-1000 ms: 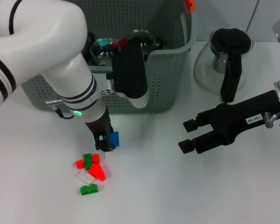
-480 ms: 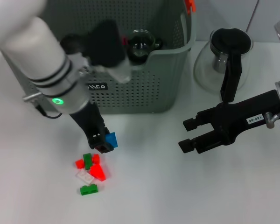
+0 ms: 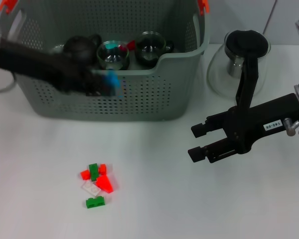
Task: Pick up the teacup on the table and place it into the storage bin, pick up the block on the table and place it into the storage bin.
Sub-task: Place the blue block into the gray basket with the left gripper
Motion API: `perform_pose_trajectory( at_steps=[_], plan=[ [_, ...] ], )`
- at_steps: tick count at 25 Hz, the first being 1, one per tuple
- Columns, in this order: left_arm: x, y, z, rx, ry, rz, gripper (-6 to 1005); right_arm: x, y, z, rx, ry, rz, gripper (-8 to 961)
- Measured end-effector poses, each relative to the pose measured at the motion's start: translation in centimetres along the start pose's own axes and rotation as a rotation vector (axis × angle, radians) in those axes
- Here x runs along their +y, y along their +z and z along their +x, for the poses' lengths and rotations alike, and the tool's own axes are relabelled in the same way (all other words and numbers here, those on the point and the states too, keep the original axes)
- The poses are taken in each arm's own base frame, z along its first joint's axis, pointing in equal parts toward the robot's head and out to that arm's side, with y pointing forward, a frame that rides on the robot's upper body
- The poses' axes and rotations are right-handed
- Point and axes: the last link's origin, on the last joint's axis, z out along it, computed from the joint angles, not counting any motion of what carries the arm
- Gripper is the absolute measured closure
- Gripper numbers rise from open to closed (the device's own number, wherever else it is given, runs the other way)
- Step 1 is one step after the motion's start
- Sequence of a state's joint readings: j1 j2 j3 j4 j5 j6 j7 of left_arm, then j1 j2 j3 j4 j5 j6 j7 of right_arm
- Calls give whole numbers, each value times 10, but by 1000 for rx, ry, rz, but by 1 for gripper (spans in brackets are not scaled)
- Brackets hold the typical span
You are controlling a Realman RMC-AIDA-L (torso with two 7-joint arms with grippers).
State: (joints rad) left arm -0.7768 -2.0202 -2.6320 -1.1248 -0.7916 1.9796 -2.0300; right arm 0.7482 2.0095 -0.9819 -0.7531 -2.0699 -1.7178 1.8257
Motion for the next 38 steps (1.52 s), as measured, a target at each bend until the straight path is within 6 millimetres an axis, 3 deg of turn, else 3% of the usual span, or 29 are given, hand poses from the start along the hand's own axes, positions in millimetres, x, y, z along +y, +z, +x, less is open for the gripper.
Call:
perform_pose_trajectory(
  at_steps=[2,5,7,18,24,33,38],
  plan=[
    [-5,-19,3,106,-22,1,543,0,0,0,-2,-1,-3,129],
    [-13,-29,6,180,-42,21,537,1,1,-2,-4,-3,-9,128],
    [-30,-39,13,270,-79,77,532,2,2,-2,-4,-4,-17,128],
    [-83,-9,34,298,-178,329,508,6,9,-1,-16,-18,-47,128],
    [-81,8,39,237,-170,348,494,7,10,1,-16,-15,-53,128],
    [-79,10,45,236,-161,355,474,8,10,3,-16,-22,-58,128],
    [-69,2,51,212,-118,363,233,7,10,2,-21,-24,-55,129]
  ],
)
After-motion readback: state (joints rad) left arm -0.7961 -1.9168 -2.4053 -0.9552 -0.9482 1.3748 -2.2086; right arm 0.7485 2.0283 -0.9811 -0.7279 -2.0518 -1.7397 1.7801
